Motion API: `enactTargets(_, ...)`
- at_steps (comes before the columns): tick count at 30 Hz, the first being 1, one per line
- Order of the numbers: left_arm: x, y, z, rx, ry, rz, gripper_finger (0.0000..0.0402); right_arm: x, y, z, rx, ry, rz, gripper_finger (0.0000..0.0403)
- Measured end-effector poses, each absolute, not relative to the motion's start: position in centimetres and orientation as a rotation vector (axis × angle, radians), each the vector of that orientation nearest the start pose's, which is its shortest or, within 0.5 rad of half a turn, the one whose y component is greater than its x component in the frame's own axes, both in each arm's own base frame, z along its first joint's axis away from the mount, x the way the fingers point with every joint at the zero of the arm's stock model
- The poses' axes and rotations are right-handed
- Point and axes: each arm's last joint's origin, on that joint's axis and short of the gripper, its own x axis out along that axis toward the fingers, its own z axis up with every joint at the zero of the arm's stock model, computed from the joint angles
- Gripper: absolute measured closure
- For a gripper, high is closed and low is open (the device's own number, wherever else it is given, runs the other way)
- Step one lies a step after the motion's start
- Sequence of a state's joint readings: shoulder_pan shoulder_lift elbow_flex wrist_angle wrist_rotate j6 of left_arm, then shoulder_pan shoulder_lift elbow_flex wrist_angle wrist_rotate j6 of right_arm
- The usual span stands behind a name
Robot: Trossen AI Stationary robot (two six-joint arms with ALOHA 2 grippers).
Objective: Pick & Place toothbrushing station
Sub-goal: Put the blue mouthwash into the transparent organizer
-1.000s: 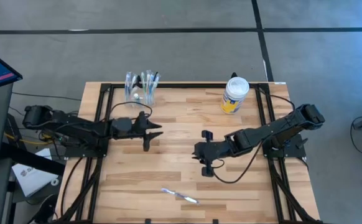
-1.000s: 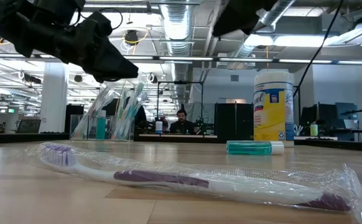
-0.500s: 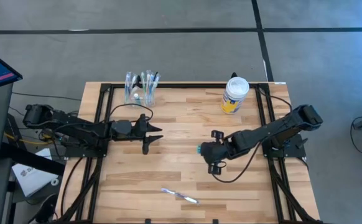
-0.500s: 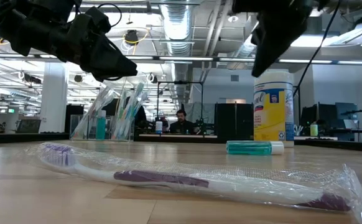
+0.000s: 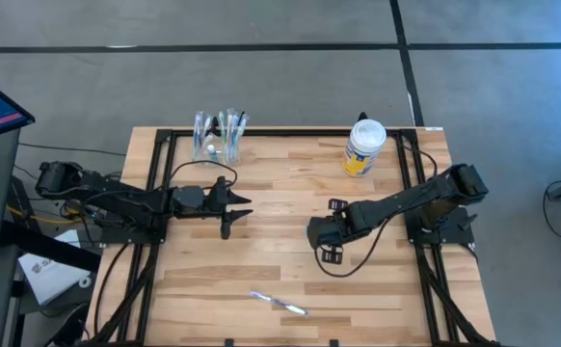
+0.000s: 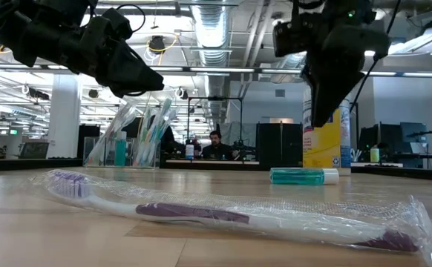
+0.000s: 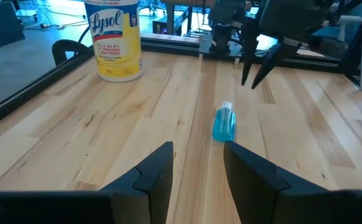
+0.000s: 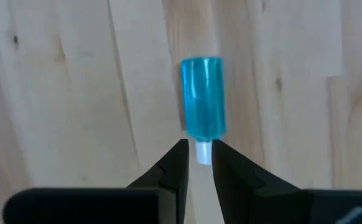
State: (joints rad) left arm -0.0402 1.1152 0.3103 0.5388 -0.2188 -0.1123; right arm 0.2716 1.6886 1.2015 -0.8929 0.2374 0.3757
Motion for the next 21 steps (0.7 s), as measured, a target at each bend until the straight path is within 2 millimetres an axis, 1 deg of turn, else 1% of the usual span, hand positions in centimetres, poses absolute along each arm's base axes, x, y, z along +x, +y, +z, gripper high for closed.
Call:
enactTargets(2,21.0,-0.2,18.0,-0.077,0.254,0.192,0.0266,30.3,7.5,20.5,0.002,1.321,-0.201,0.0342)
enactTargets(6,21.0,-0.3,18.0,-0.077,0.254,0.188,0.0266,29.7,7.0,18.9,0.045,1.359,-0.190,0.0342)
enactTargets(10,21.0,-0.4,18.0,-0.075,0.255,0.181,0.0266,29.2,6.6,17.5,0.059,1.372,-0.196,0.0342)
enactTargets(18,21.0,-0.4,18.0,-0.074,0.255,0.181,0.0266,29.0,5.5,16.7,0.104,1.385,-0.188,0.0342)
enactTargets(21,21.0,-0.4,18.0,-0.073,0.255,0.181,0.0266,28.7,5.0,15.9,0.110,1.390,-0.186,0.0342)
